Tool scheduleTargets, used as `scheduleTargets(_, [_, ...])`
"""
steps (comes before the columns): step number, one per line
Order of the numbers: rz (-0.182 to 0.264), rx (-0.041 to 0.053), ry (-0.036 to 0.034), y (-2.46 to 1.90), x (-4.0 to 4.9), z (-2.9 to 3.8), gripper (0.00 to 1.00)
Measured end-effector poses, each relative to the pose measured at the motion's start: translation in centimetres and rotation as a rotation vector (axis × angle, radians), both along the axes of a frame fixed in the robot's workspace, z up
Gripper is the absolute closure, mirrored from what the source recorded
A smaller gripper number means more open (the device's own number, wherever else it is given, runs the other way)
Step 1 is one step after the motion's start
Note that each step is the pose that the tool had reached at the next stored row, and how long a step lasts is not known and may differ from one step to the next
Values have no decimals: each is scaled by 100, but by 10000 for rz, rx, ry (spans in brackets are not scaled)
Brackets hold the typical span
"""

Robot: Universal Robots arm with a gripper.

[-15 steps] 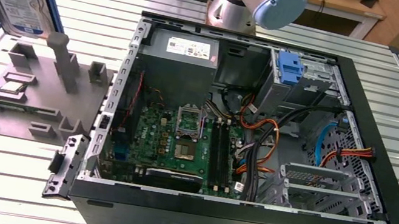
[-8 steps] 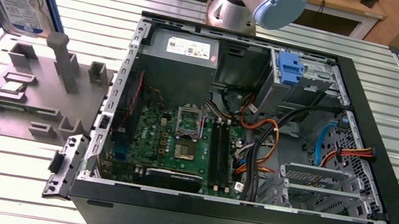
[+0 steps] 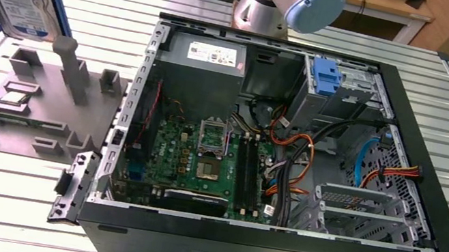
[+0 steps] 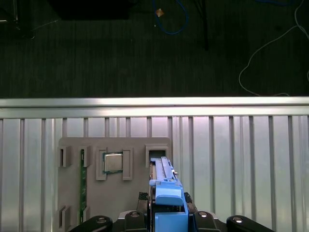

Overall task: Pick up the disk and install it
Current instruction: 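Pick up the disk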

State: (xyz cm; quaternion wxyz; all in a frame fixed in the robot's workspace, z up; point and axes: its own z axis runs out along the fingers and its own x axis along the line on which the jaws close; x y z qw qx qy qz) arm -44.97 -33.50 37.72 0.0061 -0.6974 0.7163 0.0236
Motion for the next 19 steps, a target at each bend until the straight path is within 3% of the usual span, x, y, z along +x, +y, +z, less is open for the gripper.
scheduleTargets(19, [0, -9, -1, 0, 0, 56, 63])
